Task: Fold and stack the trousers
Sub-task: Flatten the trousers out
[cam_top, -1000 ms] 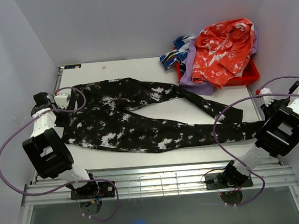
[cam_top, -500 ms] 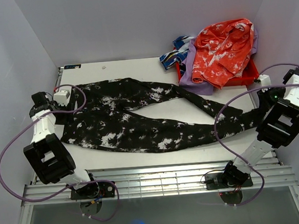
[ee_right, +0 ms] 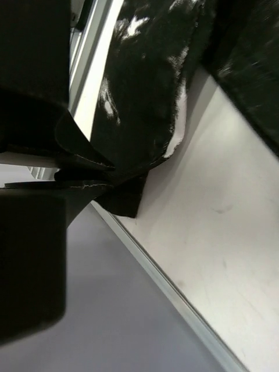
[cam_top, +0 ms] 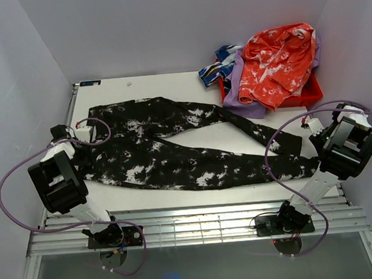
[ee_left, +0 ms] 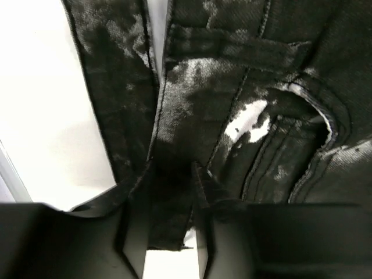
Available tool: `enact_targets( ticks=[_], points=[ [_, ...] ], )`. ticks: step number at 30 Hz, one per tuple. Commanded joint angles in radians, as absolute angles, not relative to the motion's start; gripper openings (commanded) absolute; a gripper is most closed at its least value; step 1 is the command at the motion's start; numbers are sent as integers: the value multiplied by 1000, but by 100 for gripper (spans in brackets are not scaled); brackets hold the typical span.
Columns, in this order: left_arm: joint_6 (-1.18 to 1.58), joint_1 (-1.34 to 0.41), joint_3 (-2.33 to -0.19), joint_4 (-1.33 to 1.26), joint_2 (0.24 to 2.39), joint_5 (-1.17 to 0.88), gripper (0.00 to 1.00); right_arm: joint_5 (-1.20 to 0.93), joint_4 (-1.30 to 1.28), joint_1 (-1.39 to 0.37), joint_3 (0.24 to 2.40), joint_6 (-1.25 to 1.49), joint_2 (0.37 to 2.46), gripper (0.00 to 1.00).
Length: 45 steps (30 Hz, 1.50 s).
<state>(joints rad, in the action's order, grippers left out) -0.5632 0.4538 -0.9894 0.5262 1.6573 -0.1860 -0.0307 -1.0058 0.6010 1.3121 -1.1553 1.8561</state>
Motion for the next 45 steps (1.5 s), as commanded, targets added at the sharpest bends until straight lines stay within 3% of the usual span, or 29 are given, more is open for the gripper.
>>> enact_targets(
  ticks=[1,3,4,7,17,18,19,20,21,22,23,30,35,40,45],
  points=[
    [-623,459,-902,485,1640,-89,38,86,-994,604,1284,-1215,1802,8],
    [-643,472,-862,469,1625,-57,28,80,-1008,604,1295,-1216,1798,8],
    [-658,480,-835,471,1620,-54,18,77,-1014,603,1302,-1215,1799,8],
    [-693,518,-801,494,1598,-35,0,61,-1037,603,1336,-1215,1807,8],
    [-836,650,-749,569,1470,23,0,41,-1063,545,1267,-1255,1773,8],
    [-854,652,-744,577,1453,15,2,31,-1069,535,1253,-1256,1766,8],
    [-862,650,-745,587,1415,-39,15,17,-1081,520,1243,-1264,1764,8],
    [-865,650,-752,618,1401,-63,32,3,-1110,515,1239,-1264,1763,27],
    [-871,650,-782,642,1390,-96,60,-71,-1123,514,1250,-1262,1766,40],
    [-867,650,-802,662,1376,-127,72,-110,-1140,514,1273,-1244,1772,71],
    [-861,647,-822,685,1373,-179,76,-147,-1156,514,1342,-1229,1779,80],
    [-761,623,-1158,842,1468,-449,79,-512,-1218,514,1628,-1129,1777,86],
    [-678,595,-1307,911,1551,-616,78,-575,-1265,474,1618,-1141,1825,72],
    [-631,561,-1310,905,1597,-673,78,-572,-1184,420,1360,-1264,1757,64],
    [-629,551,-1253,896,1617,-675,77,-488,-958,344,1115,-1296,1626,71]
  ],
)
